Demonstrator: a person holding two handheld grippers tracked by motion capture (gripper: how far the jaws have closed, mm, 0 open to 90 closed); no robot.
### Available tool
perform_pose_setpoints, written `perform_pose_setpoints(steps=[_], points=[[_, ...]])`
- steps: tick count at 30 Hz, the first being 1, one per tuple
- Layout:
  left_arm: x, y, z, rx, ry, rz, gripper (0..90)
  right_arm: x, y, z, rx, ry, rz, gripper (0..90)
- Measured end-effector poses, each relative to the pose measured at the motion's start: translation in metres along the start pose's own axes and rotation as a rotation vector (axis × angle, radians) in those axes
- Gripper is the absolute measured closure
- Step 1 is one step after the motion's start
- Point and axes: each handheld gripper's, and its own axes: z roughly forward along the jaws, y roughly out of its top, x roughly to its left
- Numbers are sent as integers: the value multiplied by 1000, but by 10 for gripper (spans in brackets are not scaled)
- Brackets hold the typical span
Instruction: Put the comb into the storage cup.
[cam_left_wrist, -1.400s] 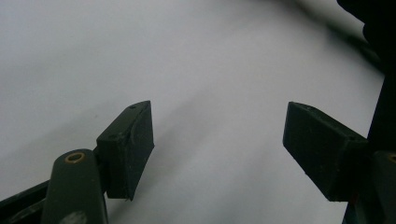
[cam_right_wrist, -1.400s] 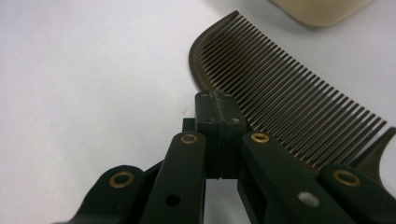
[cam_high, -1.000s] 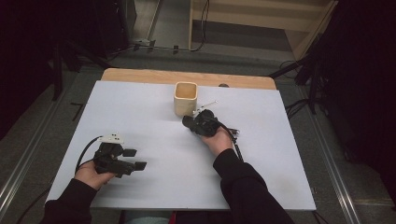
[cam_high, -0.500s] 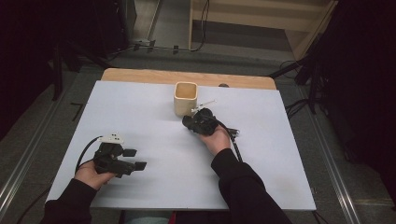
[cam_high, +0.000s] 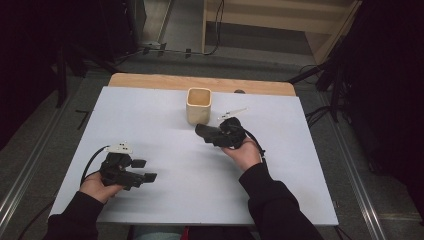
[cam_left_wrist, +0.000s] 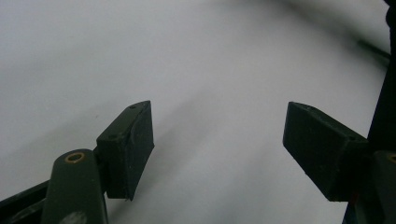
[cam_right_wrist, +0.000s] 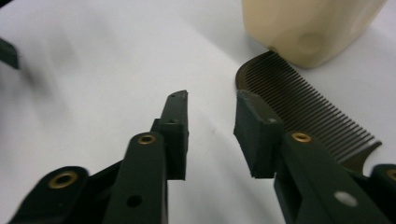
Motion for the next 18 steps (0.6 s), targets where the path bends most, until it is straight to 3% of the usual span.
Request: perform_pose_setpoints(steps=[7, 18], points=[[0, 0, 0, 0, 0, -2, 253, 5, -11, -21, -1, 20, -14, 484], [0, 0, -1, -5, -4, -1, 253, 17, -31, -50, -27, 36, -47, 377]])
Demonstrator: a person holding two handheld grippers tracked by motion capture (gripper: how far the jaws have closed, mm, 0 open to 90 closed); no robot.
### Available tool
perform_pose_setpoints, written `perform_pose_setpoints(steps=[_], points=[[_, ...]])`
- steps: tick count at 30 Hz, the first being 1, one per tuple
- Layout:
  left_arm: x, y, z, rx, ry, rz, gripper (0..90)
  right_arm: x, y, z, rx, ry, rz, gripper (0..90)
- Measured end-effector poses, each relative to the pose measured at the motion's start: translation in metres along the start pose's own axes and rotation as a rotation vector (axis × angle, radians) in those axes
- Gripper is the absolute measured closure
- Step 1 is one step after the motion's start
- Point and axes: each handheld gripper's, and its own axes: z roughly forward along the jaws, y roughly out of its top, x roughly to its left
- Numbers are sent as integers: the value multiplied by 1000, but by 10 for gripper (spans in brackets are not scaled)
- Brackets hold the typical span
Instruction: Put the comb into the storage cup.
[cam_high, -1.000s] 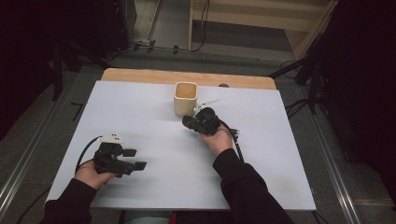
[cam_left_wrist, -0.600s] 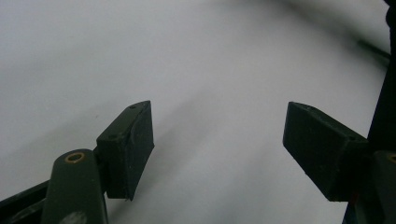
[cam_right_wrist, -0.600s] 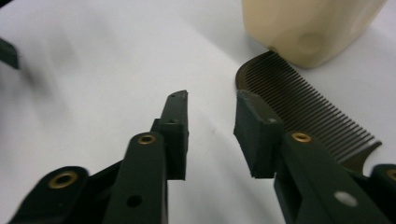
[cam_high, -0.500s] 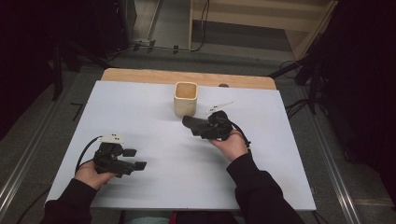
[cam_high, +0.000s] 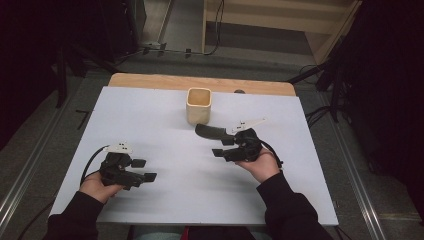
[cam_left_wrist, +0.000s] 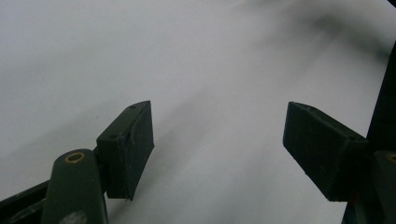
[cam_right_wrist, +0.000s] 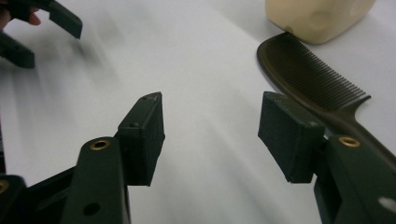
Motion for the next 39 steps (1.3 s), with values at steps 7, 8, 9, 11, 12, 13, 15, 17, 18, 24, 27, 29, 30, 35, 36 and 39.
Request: perform_pose_setpoints(steps=[7, 8, 9, 11, 12, 13, 15, 17, 18, 24, 27, 29, 30, 35, 36, 39], points=[[0, 0, 0, -1, 0, 0, 253, -1, -17, -21, -16, -7, 7, 293], [0, 0, 0, -2, 0, 0, 253, -1, -19, -23, -16, -7, 9, 286], [0, 0, 0, -1, 0, 1, 253, -2, -21, -25, -13, -8, 7, 285], [0, 0, 0, -1, 0, 1, 253, -2, -26, -31, -13, -13, 9, 279], [0, 0, 0, -1, 0, 1, 253, -2, -28, -33, -19, -15, 16, 276], [0, 0, 0, 0, -1, 2, 253, -2, -30, -36, -25, -16, 21, 275], [-1, 0, 0, -5, -3, 1, 253, -3, -34, -41, -36, -23, 27, 270], [-1, 0, 0, -5, -3, 1, 253, -2, -37, -45, -41, -30, 25, 264], [-1, 0, -1, -6, -3, 1, 253, -2, -39, -47, -40, -32, 27, 263], [-1, 0, -1, -7, -3, 1, 253, -2, -51, -55, -40, -53, 35, 251], [-1, 0, -1, -7, -3, 2, 253, -1, -58, -58, -39, -57, 43, 245], [-1, 0, -1, -8, -5, 2, 253, 0, -62, -61, -39, -61, 47, 243], [-1, 0, -1, -8, -4, 3, 252, 1, -65, -62, -38, -64, 49, 243], [-2, 0, -3, -11, -4, 2, 253, 1, -76, -69, -36, -68, 52, 242], [-2, 0, -3, -15, -3, -1, 252, 1, -79, -70, -32, -67, 54, 241], [-2, 0, -4, -19, -8, 0, 252, 0, -89, -74, -28, -76, 65, 238]])
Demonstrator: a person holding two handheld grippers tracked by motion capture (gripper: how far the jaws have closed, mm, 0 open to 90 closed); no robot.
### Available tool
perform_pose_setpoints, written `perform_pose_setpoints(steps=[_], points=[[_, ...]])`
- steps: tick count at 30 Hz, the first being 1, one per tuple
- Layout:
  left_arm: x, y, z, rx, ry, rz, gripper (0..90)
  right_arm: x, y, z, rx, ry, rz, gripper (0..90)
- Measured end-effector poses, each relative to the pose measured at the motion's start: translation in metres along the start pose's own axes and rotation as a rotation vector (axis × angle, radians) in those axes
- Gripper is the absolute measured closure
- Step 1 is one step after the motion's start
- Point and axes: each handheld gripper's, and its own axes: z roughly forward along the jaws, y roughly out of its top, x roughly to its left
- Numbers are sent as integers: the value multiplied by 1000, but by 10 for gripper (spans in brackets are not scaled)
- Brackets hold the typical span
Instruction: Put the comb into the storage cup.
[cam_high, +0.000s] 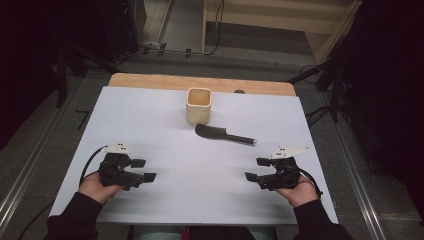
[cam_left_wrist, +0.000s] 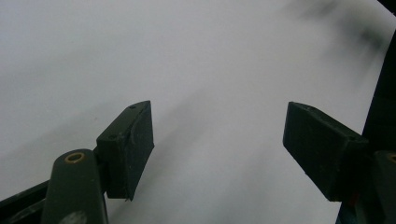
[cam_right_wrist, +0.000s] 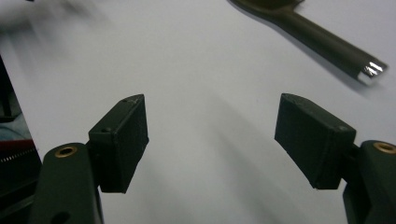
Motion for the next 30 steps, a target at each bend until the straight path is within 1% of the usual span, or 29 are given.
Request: perform_pose_setpoints(steps=[3, 5, 10, 17, 20, 24, 25, 30], points=[[-1, 0, 1, 5, -1, 2, 253, -2, -10, -3, 0, -5, 27, 238], [-1, 0, 1, 6, -3, 4, 252, -2, -13, -5, -4, -6, 27, 236], [-1, 1, 2, 8, -7, 7, 252, -4, -13, -6, -23, -9, 32, 231], [-1, 1, 3, 13, -5, 9, 252, -4, -13, -4, -15, -9, 30, 229], [-1, 1, 3, 13, -5, 8, 253, -5, -13, -3, -12, -13, 19, 227], [-1, 1, 4, 17, -6, 10, 253, -7, -10, -3, -21, -11, 11, 228], [-1, 1, 4, 19, -6, 10, 253, -7, -8, -3, -27, -11, 16, 227], [-1, 1, 5, 20, -5, 14, 253, -10, 6, -2, -37, -14, -5, 227]])
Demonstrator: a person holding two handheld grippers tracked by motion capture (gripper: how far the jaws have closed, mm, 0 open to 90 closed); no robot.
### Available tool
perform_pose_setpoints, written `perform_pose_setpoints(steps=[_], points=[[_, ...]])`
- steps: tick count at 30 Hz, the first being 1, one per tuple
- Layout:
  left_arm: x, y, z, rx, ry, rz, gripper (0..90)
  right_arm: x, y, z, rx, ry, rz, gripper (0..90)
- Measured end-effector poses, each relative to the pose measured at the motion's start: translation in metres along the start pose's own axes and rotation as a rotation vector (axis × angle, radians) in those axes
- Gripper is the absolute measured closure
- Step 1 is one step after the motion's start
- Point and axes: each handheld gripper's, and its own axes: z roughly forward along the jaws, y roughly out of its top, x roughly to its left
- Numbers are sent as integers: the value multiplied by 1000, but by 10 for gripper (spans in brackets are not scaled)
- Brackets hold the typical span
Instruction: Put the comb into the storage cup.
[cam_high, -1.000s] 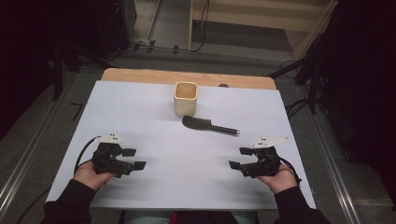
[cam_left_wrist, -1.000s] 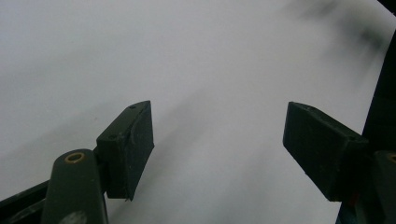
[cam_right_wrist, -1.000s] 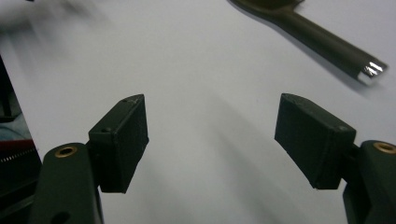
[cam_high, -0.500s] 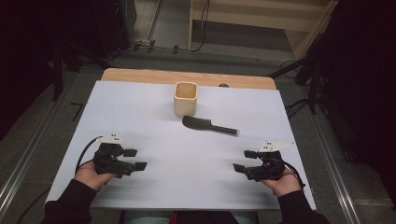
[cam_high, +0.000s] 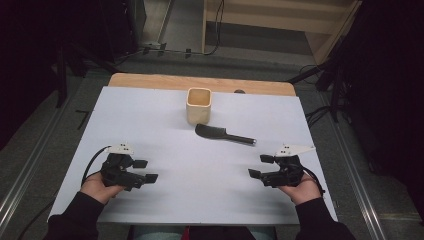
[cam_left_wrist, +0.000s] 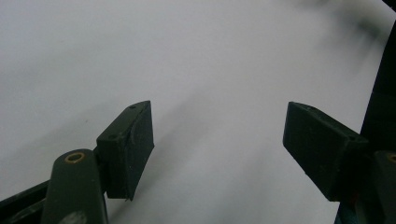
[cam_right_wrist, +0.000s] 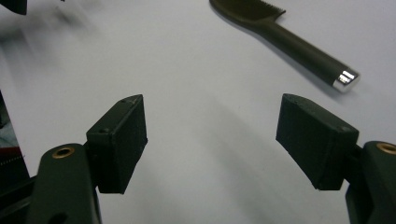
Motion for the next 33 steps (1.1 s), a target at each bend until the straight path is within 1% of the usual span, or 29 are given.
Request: perform_pose_setpoints(steps=[2, 5, 11, 15, 19, 23, 33], points=[[0, 0, 0, -1, 0, -3, 253, -1, 7, 1, 0, 0, -6, 228], [0, 0, 1, 3, 2, -4, 253, -2, 18, 3, 0, -5, -27, 227], [0, 0, 0, 1, 1, -5, 253, -8, 32, 13, 12, 7, -47, 227], [1, 0, 0, 1, 1, -6, 252, -14, 41, 18, 17, 13, -43, 223], [1, 0, 0, 1, 1, -5, 253, -19, 47, 21, 18, 9, -49, 218], [1, 0, 0, -1, -1, -5, 253, -24, 52, 24, 16, 12, -70, 213], [1, 0, 0, -1, 0, -6, 253, -41, 64, 29, 14, 11, -62, 211]])
